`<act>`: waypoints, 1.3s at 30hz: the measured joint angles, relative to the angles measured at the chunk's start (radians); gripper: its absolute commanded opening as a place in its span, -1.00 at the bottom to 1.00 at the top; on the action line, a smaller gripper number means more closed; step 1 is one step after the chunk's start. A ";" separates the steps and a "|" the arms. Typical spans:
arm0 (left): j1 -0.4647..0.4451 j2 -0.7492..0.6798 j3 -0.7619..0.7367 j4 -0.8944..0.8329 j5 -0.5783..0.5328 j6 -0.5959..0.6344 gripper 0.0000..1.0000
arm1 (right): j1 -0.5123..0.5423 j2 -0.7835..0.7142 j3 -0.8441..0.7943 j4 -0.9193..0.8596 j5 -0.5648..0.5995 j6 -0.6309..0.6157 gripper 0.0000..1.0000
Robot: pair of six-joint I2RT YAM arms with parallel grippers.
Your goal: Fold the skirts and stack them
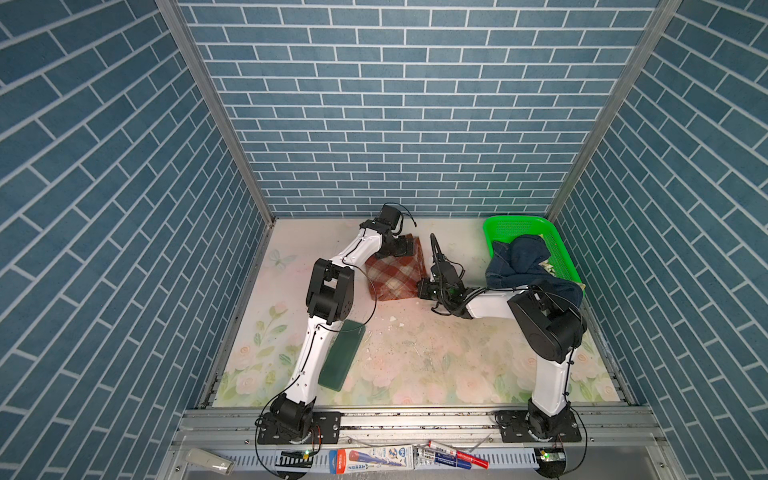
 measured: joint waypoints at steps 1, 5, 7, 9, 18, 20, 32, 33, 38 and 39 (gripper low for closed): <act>0.003 0.000 0.009 0.000 0.005 -0.001 0.99 | 0.000 -0.006 0.000 -0.008 0.000 0.000 -0.71; 0.014 -0.017 0.036 0.000 0.015 0.000 0.99 | 0.000 -0.030 0.000 -0.055 -0.003 -0.012 -0.69; 0.021 -0.043 0.034 -0.006 0.016 0.004 0.99 | 0.000 -0.039 0.001 -0.071 -0.006 -0.023 -0.68; 0.035 -0.098 0.008 -0.005 0.014 0.017 0.99 | -0.002 -0.049 0.002 -0.091 -0.009 -0.036 -0.69; 0.211 -0.355 -0.335 0.108 0.084 0.083 0.99 | -0.008 -0.067 0.003 -0.140 -0.024 -0.062 -0.69; 0.250 -0.357 -0.420 0.148 0.111 0.107 0.99 | -0.009 -0.067 0.004 -0.151 -0.031 -0.064 -0.69; 0.269 -0.200 -0.442 0.245 0.245 0.119 0.99 | -0.011 -0.067 0.006 -0.175 -0.045 -0.064 -0.71; 0.269 -0.188 -0.425 0.249 0.253 0.114 0.98 | -0.011 -0.067 0.006 -0.176 -0.046 -0.064 -0.71; 0.266 -0.120 -0.333 0.256 0.281 0.092 0.88 | -0.011 -0.067 0.006 -0.175 -0.044 -0.064 -0.72; 0.264 -0.109 -0.317 0.256 0.287 0.089 0.87 | -0.011 -0.067 0.006 -0.175 -0.044 -0.064 -0.72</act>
